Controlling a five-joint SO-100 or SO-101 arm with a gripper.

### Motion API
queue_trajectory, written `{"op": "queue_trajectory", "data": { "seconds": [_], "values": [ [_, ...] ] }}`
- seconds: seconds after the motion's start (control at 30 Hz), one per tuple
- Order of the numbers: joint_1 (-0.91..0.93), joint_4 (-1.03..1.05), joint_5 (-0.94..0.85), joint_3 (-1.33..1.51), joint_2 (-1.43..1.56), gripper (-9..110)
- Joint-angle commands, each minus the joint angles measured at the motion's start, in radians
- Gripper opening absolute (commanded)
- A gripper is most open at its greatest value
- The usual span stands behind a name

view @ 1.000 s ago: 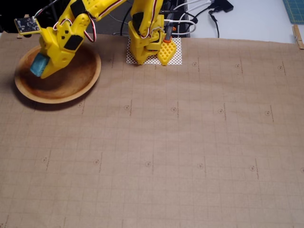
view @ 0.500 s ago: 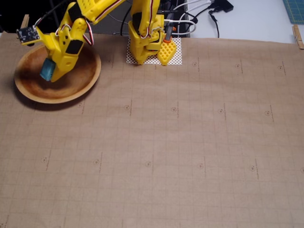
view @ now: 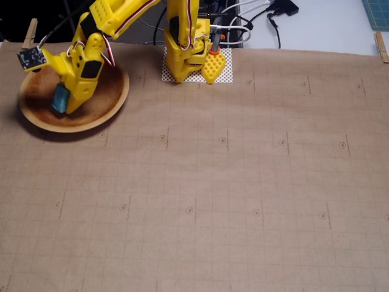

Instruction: Grasp a blue block and put it in the bowl.

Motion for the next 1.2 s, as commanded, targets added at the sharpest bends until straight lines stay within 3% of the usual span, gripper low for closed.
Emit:
{"op": "queue_trajectory", "data": {
  "seconds": [0.0,0.23,0.8,1.17],
  "values": [
    [-0.026,-0.008,0.002,-0.063,0.025,26],
    [-0.044,0.005,0.002,-0.095,0.017,35],
    [-0.034,0.023,-0.012,-0.080,0.132,36],
    [-0.034,0.379,-0.072,-0.176,0.357,36]
  ]
}}
